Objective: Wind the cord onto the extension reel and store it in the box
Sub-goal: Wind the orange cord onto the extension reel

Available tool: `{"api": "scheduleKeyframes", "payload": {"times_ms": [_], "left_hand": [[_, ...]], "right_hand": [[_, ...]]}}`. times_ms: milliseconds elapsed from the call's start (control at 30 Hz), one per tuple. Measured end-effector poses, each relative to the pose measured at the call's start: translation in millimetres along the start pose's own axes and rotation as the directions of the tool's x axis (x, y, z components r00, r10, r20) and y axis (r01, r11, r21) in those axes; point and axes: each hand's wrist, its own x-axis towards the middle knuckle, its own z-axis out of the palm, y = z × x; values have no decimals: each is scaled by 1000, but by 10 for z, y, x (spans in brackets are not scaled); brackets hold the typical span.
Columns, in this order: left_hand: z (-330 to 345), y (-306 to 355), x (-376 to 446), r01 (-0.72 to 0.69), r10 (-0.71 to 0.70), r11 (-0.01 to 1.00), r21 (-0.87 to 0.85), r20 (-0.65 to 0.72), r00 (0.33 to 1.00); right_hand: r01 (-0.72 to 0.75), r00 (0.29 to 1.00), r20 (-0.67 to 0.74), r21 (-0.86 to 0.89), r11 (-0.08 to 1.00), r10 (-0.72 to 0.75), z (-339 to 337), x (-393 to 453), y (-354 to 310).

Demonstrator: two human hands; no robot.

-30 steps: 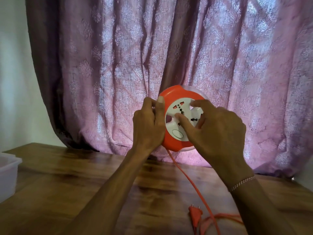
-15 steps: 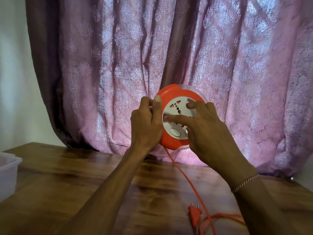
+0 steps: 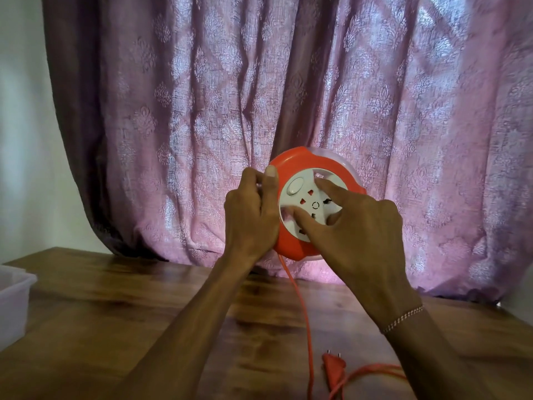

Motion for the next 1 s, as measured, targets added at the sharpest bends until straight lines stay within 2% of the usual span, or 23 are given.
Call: {"api": "scheduleKeyframes", "payload": {"times_ms": [200,267,367,433,567,633,833,1000], "left_hand": [[-11,2,3,9,-9,1000,-18,10,1000],[-9,2,3,13,-13,1000,-29,10,1000],[-6,-4,7,13,-13,1000,-4,6,1000],[-6,-5,3,12,-12,1000,-7,9,1000],[-15,11,-2,19,-19,1000,-9,19,1000],[-14,26,-11,31,-30,999,-25,29,999],[16,66,-44,41,-40,999,-29,36,999],[17,62,-40,34,-33,999,-22,42,999]], "right_hand": [[45,999,13,-50,998,-44,21,2,26],[120,990,-53,-143,982,-129,-45,20,33],[243,956,-135,-136,960,-261,-173,49,28],[304,949,-40,-139,943,-312,-217,90,94],[333,896,328,-47,942,-300,-206,115,148],[347,878,383,-97,933,-287,-177,96,101],[383,909,254,-199,902,-330,-149,82,90],[299,944,207,-199,933,-258,-134,36,63]]}}
